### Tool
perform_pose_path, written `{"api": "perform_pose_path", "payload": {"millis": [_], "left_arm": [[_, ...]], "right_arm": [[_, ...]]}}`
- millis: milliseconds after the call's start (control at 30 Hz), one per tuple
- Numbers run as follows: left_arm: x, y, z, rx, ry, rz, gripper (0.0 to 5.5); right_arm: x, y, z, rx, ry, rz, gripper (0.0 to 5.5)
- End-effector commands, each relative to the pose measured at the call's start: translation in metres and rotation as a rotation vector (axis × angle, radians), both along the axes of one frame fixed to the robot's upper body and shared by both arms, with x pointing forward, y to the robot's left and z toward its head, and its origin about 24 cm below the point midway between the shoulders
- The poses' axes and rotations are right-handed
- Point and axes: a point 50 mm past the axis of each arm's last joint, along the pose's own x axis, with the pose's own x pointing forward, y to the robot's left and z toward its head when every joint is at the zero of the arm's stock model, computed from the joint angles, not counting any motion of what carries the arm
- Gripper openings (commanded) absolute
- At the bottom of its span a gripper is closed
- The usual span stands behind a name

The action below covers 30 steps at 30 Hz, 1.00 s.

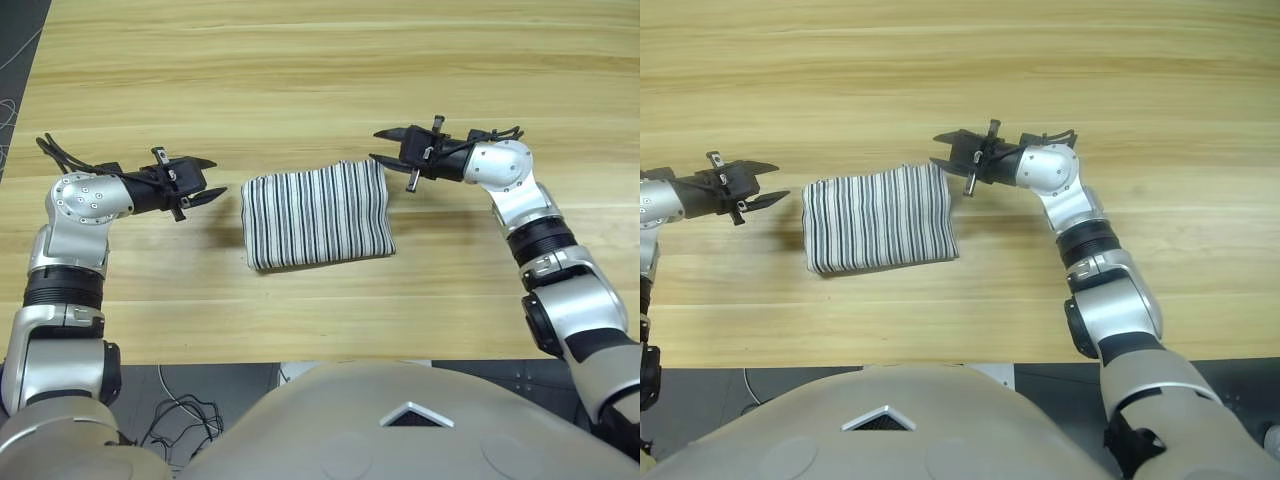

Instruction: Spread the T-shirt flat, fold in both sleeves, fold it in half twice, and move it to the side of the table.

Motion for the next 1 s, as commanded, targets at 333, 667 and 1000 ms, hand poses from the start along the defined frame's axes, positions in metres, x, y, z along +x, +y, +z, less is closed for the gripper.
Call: {"api": "perform_pose_path", "payload": {"millis": [333,667,1000], "left_arm": [[0.008,0.011,0.012,0.095,-0.252,0.064,2.06],[0.006,-0.022,-0.008,-0.073,-0.285,0.083,2.06],[0.042,-0.093,-0.008,-0.459,-0.468,0.206,2.06]], "right_arm": [[-0.052,0.09,-0.009,0.213,0.124,0.201,1.44],[-0.022,-0.004,-0.095,-0.337,0.335,-0.299,1.44],[-0.064,-0.285,-0.014,-0.725,0.251,-1.051,1.44]]}}
